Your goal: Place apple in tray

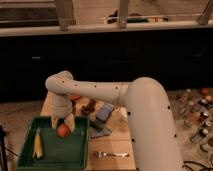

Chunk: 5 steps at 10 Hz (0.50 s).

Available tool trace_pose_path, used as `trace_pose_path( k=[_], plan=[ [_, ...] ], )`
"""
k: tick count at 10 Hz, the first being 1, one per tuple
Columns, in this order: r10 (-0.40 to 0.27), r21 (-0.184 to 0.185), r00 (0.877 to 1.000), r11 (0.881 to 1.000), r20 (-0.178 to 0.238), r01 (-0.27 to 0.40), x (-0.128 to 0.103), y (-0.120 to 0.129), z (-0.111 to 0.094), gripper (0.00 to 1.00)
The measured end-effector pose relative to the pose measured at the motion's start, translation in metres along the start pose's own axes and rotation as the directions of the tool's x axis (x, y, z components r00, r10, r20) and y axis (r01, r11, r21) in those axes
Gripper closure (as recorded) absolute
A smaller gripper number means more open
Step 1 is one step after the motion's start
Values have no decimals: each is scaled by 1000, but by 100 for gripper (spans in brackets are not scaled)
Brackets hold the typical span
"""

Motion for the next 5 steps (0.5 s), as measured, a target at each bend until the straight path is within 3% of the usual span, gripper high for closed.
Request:
trace_pose_path(
  k=[5],
  plan=[
    [-11,7,1000,1000,-14,11,-3,-2,-1,20]
  ],
)
